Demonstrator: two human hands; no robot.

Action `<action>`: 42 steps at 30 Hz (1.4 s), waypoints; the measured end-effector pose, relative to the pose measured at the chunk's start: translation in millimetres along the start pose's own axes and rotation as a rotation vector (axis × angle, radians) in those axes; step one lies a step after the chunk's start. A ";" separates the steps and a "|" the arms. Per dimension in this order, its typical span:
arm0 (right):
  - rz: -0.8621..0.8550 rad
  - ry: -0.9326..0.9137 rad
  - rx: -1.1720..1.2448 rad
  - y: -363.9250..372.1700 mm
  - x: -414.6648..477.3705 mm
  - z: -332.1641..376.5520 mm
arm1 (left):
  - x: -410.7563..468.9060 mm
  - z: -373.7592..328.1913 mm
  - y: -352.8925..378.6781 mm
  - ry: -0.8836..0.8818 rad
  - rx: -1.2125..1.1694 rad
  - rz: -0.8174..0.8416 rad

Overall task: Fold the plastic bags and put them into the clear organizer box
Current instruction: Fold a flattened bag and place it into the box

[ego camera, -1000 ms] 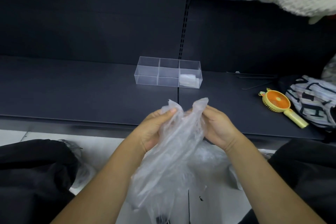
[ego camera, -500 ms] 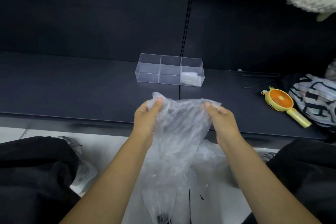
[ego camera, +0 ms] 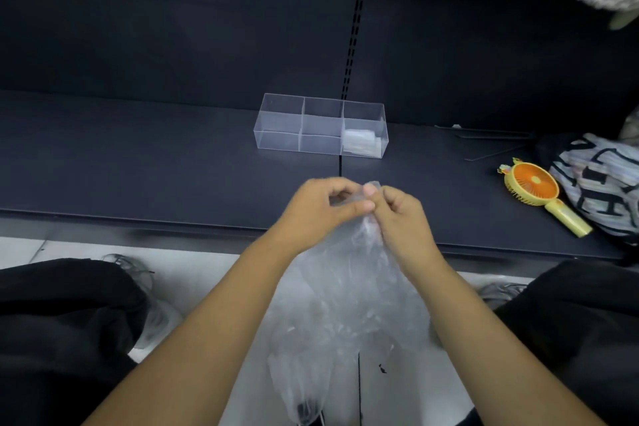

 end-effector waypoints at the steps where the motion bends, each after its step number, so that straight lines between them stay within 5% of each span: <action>1: 0.033 0.032 0.032 -1.7 0.1 -0.2 | 2.6 -0.3 0.2 -0.002 -0.081 -0.030; 7: 0.503 0.297 0.072 -37.0 -2.1 -34.6 | 0.6 35.9 -44.2 -0.207 -0.198 -0.497; 19: 0.511 0.420 0.147 -45.6 -0.7 -95.7 | -6.1 99.8 -79.4 -0.551 -0.442 -0.864; 25: 0.456 0.511 -0.077 -37.5 16.2 -136.4 | 4.4 136.1 -81.4 -0.574 -0.515 -0.816; 29: 0.445 0.499 -0.086 -57.8 46.4 -130.5 | 13.5 161.7 -98.9 -0.621 -0.333 -0.864; 34: 0.272 0.464 -0.005 -78.7 111.0 -121.8 | 54.8 188.4 -107.7 -0.694 -0.184 -0.785; 42: -0.200 0.412 -0.141 -103.6 196.7 -140.3 | 108.2 231.0 -102.0 -0.866 -0.409 -0.630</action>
Point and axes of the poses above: each hand's wrist, its own x-axis towards the middle knuckle, its own y-axis out of the palm, z = x × y, the point moved 4 cm from there along x, towards the middle knuckle, and after that the axes turned 1 degree about z, right-handed, at the moved point
